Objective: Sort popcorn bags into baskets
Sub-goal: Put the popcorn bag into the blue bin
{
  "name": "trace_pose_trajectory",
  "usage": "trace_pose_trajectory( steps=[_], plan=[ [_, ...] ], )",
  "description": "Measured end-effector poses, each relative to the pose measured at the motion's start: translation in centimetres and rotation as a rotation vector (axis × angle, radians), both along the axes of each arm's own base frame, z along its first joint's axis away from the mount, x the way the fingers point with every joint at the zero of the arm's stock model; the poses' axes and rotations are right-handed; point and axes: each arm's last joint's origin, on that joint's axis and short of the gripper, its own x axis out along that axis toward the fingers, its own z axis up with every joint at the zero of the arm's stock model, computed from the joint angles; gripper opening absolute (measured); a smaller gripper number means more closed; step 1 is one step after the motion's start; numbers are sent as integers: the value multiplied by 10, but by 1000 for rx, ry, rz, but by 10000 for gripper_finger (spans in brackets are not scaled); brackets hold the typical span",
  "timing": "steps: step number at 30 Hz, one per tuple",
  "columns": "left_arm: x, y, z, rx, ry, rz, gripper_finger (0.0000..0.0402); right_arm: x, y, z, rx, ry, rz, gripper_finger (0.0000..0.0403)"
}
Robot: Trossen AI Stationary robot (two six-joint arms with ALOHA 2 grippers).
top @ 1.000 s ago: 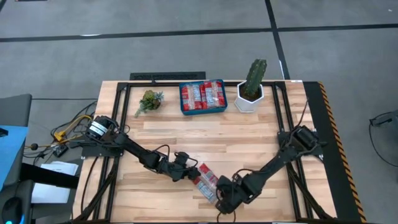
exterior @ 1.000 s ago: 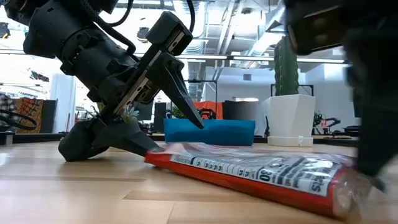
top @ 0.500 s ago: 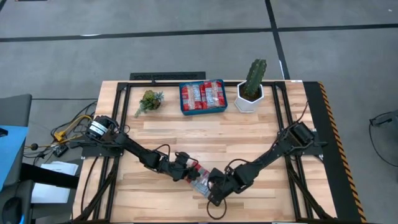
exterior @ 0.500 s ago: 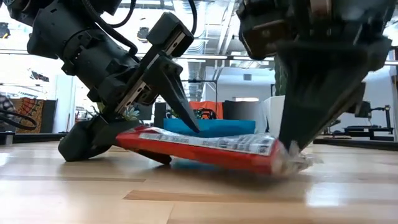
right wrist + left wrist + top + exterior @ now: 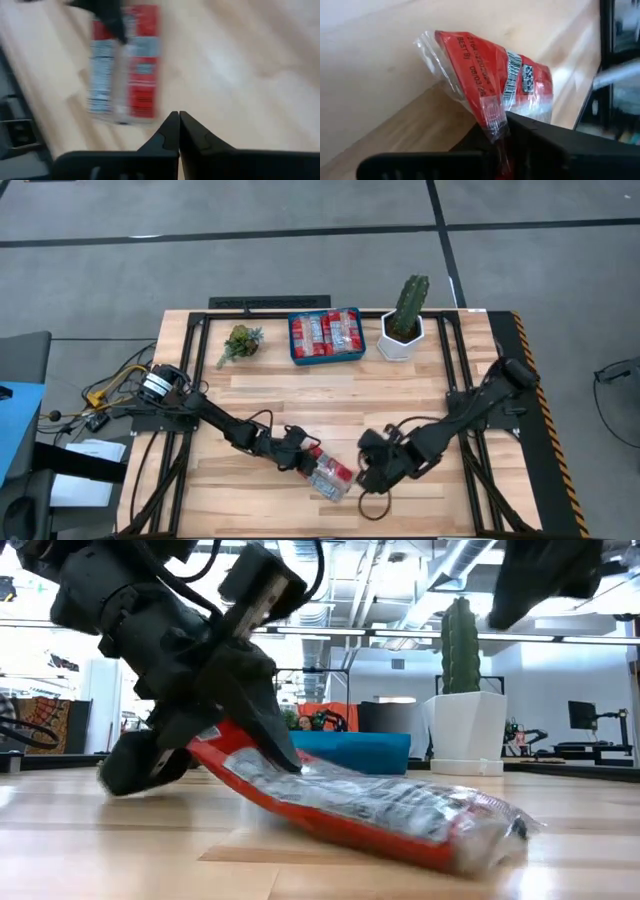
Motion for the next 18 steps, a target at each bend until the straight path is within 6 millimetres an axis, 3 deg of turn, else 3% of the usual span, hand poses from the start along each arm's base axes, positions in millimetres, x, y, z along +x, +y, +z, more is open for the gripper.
trace_pose_trajectory(
  steps=[4,8,18],
  plan=[
    [6,17,28,42,-64,-82,6,-23,-15,23,-95,9,-38,13],
    [11,50,59,103,-90,-152,6,-41,-31,39,-179,25,-67,17],
    [1,178,147,411,-9,-168,3,-54,-71,56,-360,100,-80,14]
  ],
)
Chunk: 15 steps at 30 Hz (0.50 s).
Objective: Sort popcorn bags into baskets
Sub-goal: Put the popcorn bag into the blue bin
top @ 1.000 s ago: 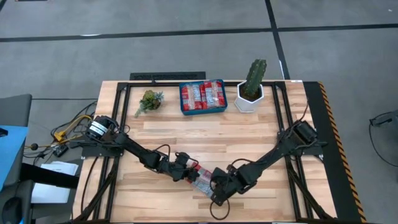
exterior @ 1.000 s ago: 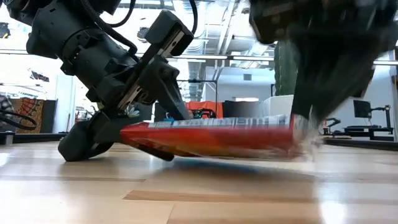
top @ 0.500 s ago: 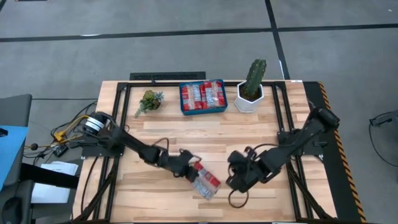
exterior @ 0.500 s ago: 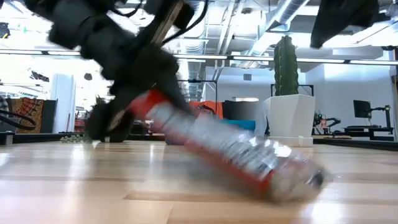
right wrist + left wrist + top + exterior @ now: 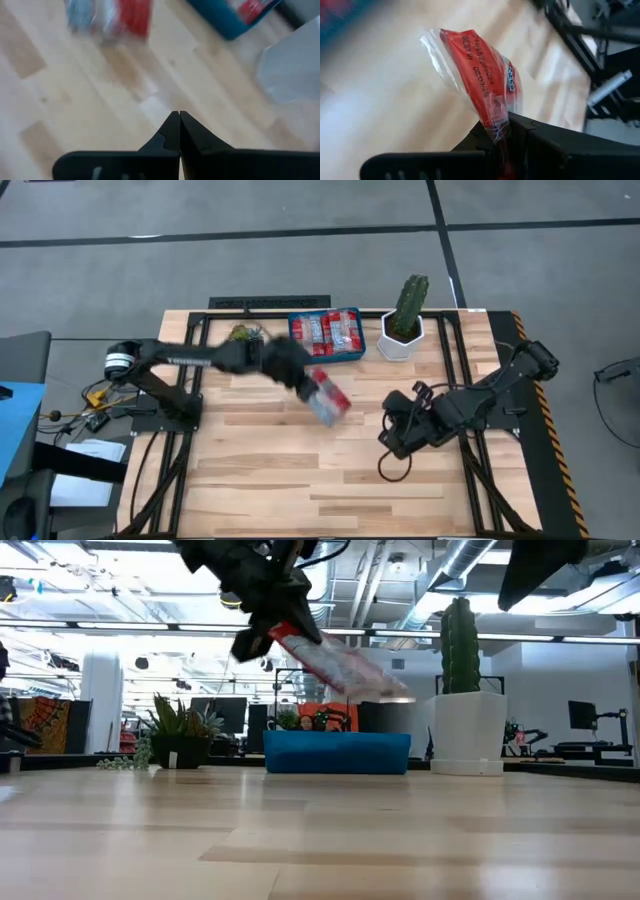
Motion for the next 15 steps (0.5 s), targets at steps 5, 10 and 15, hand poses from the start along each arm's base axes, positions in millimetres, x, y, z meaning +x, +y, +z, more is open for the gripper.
trace_pose_trajectory(
  steps=[5,10,15],
  plan=[
    [-9,65,36,165,38,-1,3,5,-23,2,-83,73,32,18],
    [-20,122,56,286,87,-15,3,11,-44,1,-147,168,89,19],
    [-26,164,65,393,113,-58,4,16,-60,1,-190,240,145,14]
  ],
)
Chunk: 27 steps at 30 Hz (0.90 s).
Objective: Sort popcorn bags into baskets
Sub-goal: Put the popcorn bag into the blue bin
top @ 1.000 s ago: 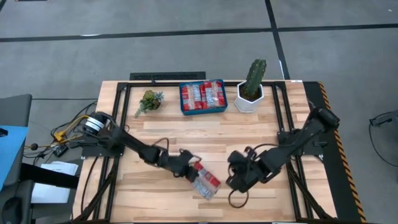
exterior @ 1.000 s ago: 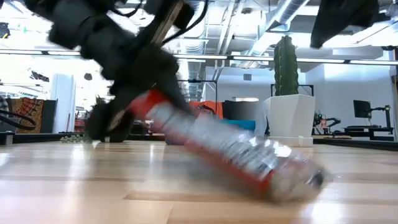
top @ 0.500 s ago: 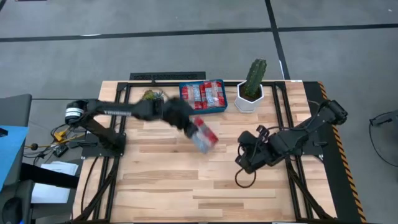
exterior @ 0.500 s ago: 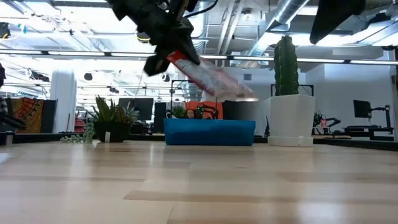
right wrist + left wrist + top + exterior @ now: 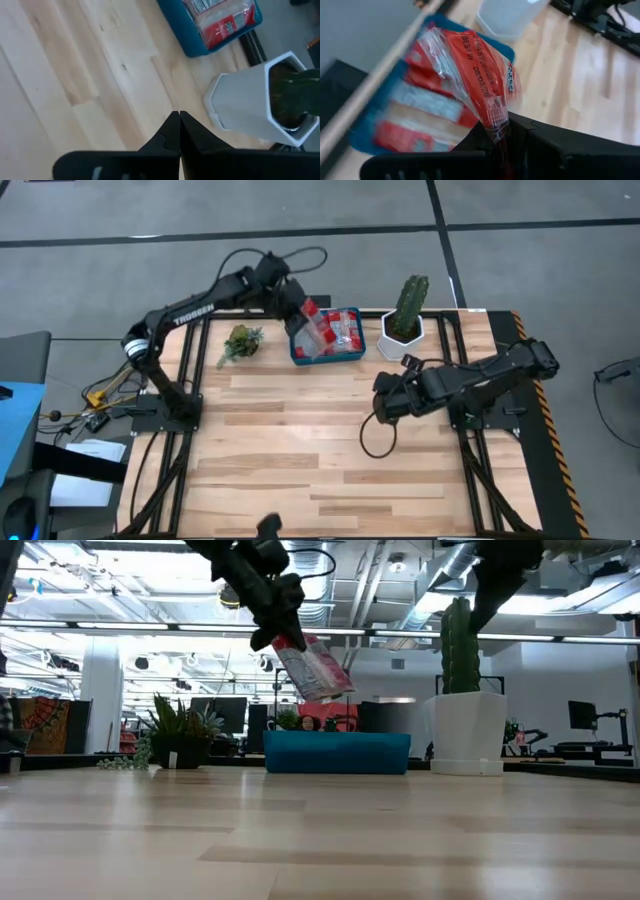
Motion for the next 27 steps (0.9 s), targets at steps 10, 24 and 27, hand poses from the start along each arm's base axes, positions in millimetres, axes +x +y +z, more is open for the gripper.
trace_pose_trajectory(
  steps=[10,24,27],
  plan=[
    [4,50,-30,83,138,-195,5,10,-41,0,19,-14,-113,17],
    [8,70,-62,183,216,-345,62,17,-87,3,55,-92,-232,20],
    [10,73,-60,228,202,-329,108,16,-95,3,52,-91,-253,17]
  ],
)
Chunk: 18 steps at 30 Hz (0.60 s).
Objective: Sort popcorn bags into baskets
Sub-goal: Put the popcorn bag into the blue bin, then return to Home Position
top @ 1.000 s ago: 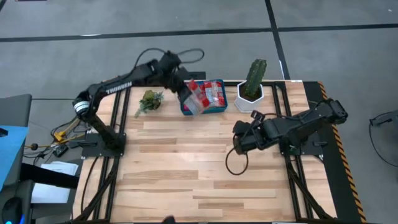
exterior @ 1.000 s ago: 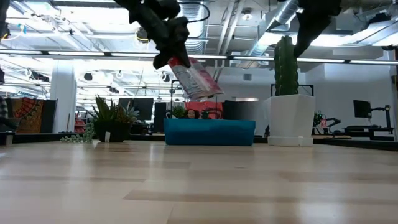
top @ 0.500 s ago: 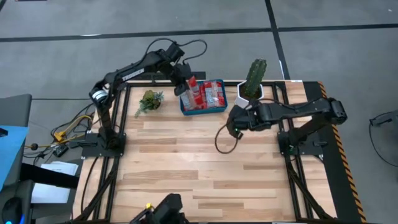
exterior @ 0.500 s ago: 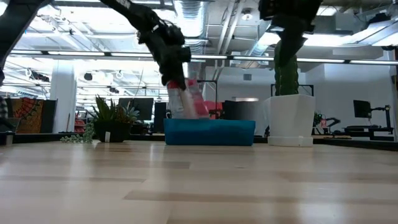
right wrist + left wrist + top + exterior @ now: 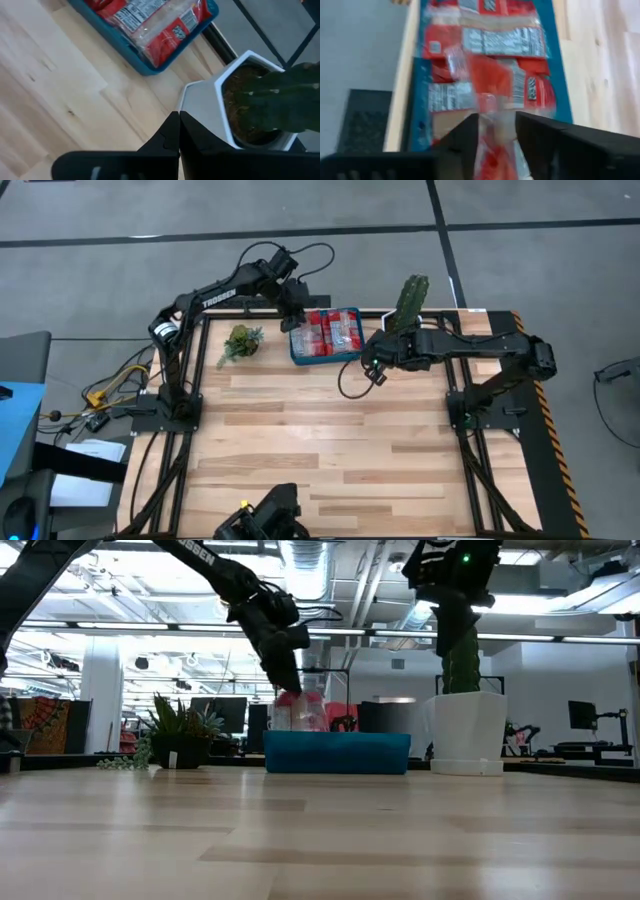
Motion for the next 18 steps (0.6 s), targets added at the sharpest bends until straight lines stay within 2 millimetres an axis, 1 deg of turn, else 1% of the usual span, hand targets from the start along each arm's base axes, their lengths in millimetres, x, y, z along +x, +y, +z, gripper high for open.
trace_pose_trajectory(
  steps=[6,8,9,11,13,16,18],
  plan=[
    [6,2,4,92,-7,53,196,0,-9,0,-7,11,2,26],
    [6,3,10,114,1,83,218,-1,-11,1,-12,14,18,28],
    [7,5,17,129,-3,110,227,-3,-12,3,-16,21,38,28],
    [7,9,35,170,-21,193,239,-7,-14,9,-35,24,75,25],
    [6,9,58,180,-44,255,246,-12,-17,17,-51,-1,93,22],
    [2,6,106,191,-131,308,249,-27,-21,39,-107,-86,127,19],
    [-3,-4,139,203,-185,315,249,-44,-21,59,-172,-156,163,21]
  ],
)
